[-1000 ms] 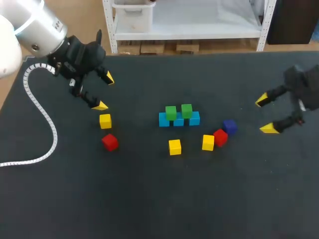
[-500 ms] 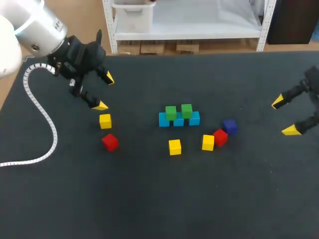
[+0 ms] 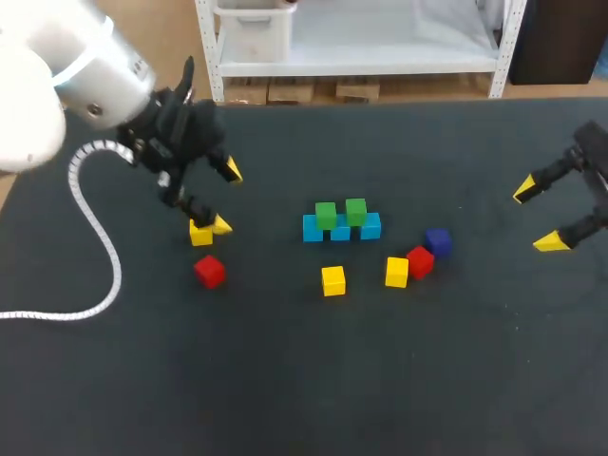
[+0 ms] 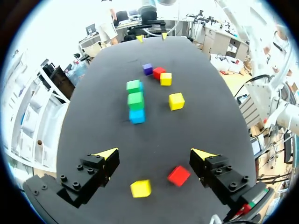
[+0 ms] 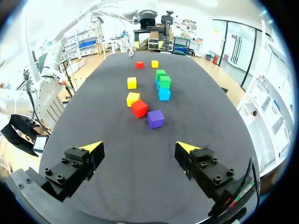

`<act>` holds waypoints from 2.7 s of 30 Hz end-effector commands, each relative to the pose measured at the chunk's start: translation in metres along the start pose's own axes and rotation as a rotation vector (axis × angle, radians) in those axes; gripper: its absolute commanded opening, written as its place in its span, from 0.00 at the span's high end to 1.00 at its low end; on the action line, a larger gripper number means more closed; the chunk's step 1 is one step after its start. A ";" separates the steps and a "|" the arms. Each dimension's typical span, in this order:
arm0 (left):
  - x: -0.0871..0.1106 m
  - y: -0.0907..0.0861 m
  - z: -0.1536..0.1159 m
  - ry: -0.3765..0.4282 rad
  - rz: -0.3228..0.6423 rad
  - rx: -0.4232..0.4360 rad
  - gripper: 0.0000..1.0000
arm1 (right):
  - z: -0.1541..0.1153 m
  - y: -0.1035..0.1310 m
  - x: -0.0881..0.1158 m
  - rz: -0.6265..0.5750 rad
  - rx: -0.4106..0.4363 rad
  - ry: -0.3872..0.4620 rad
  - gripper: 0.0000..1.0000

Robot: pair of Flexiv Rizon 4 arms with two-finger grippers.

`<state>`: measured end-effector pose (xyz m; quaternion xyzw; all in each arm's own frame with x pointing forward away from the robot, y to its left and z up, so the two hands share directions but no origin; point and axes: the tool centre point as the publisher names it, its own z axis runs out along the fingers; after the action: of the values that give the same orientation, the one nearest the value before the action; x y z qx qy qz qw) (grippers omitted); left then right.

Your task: Place the blue cubes, place green cubes on the blue cubes, place the yellow cubes on the green cubes, then place the red cubes on the yellow cubes, and place purple cube on the red cubes.

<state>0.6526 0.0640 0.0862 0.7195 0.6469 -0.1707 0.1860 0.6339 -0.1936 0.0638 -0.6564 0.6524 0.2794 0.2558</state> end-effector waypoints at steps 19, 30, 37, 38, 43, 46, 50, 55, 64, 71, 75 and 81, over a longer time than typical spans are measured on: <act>-0.053 -0.066 0.055 -0.038 -0.021 -0.011 0.00 | 0.000 0.000 0.000 -0.001 0.001 -0.001 0.00; -0.076 -0.071 0.091 -0.045 -0.026 0.059 0.00 | 0.000 0.000 0.000 -0.001 0.001 -0.001 0.00; -0.076 -0.068 0.111 -0.035 -0.051 0.065 0.00 | 0.000 0.000 0.000 -0.001 0.001 -0.001 0.00; -0.075 -0.067 0.113 -0.028 -0.060 0.060 0.00 | 0.000 0.000 0.000 -0.001 0.001 -0.001 0.00; -0.070 -0.061 0.122 -0.023 -0.110 0.040 0.00 | 0.000 0.000 0.000 -0.001 0.001 -0.001 0.00; -0.070 -0.058 0.126 -0.027 -0.133 0.030 0.00 | 0.000 0.000 0.000 -0.001 0.001 -0.001 0.00; -0.070 -0.053 0.129 -0.029 -0.154 0.014 0.00 | 0.000 0.000 0.000 -0.001 0.001 -0.001 0.00; -0.072 -0.053 0.132 -0.044 -0.187 0.008 0.00 | 0.000 0.000 0.000 -0.001 0.001 -0.001 0.00; -0.073 -0.053 0.132 -0.051 -0.207 -0.001 0.09 | 0.000 0.000 0.000 -0.001 0.001 -0.001 0.00; -0.076 -0.053 0.136 -0.048 -0.210 0.010 0.11 | 0.000 0.000 0.000 -0.001 0.001 -0.001 0.00; -0.082 -0.051 0.137 -0.057 -0.206 0.013 0.14 | 0.000 0.000 0.000 -0.001 0.001 -0.001 0.00; -0.086 -0.048 0.139 -0.064 -0.204 0.014 0.27 | 0.000 0.000 0.000 -0.001 0.001 -0.001 0.00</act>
<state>0.5918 -0.0709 0.0066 0.6448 0.7093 -0.2161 0.1857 0.6331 -0.1937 0.0642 -0.6563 0.6527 0.2787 0.2560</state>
